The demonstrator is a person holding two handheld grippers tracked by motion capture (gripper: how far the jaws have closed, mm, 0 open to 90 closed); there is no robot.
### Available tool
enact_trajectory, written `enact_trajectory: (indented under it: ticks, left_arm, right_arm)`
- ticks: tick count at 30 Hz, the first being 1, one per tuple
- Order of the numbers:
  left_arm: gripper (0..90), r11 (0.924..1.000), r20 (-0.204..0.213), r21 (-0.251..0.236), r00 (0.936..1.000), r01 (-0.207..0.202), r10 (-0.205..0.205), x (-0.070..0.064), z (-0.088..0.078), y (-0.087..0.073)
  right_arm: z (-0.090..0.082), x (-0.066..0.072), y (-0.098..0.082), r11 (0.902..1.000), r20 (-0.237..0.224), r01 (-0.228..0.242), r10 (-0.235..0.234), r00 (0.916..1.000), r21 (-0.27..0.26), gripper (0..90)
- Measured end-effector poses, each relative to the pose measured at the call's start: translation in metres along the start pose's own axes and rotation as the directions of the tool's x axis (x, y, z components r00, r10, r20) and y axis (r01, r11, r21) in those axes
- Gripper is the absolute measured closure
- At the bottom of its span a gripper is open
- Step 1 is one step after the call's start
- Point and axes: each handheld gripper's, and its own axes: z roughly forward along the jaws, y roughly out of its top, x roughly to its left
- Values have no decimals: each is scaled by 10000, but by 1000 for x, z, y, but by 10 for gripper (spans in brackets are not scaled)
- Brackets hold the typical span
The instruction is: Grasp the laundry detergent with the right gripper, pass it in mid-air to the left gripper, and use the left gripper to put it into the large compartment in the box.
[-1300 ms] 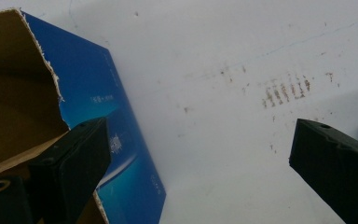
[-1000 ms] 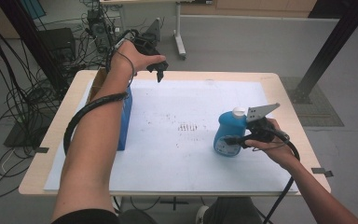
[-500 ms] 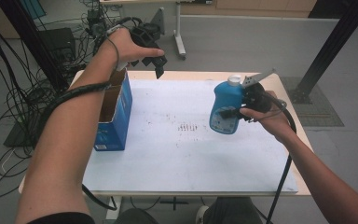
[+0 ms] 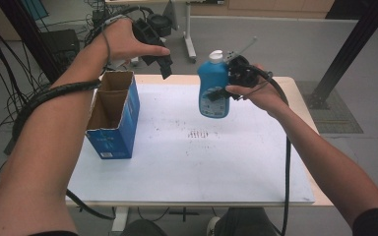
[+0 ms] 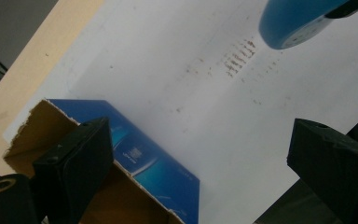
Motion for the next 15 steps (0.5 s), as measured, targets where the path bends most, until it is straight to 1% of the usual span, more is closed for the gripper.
enact_trajectory:
  ticks: [2,3,4,5,6,9,13,15]
  left_arm:
    - [75,9999,92,-63,9999,-143,144,-1,-3,-1]
    - [75,9999,141,-84,9998,-136,137,-1,-5,-1]
    - [75,9997,229,-136,9995,-218,221,-1,-7,-1]
    - [73,9995,287,-156,9992,-261,266,-1,-9,-2]
    - [71,9994,297,-142,9990,-324,328,-2,-11,-2]
    - [69,9987,332,-80,9982,-500,503,-3,-14,-4]
    - [68,9971,291,16,9967,-759,758,-6,-16,-8]
    - [68,9969,452,52,9959,-783,780,-7,-16,-10]
  right_arm:
    - [10,1,11,9997,-166,261,-261,9995,-21,436]
    - [16,2,15,9992,-263,398,-399,9989,-34,436]
    - [19,3,18,9984,-385,564,-565,9977,-48,435]
    - [26,4,22,9971,-605,754,-758,9953,-86,435]
    - [30,4,25,9967,-730,804,-810,9940,-113,435]
    - [47,7,33,9917,-1066,1268,-1285,9860,-228,435]
    - [67,11,39,9858,-1439,1652,-1677,9753,-296,435]
    - [76,12,40,9831,-1597,1794,-1828,9701,-355,434]
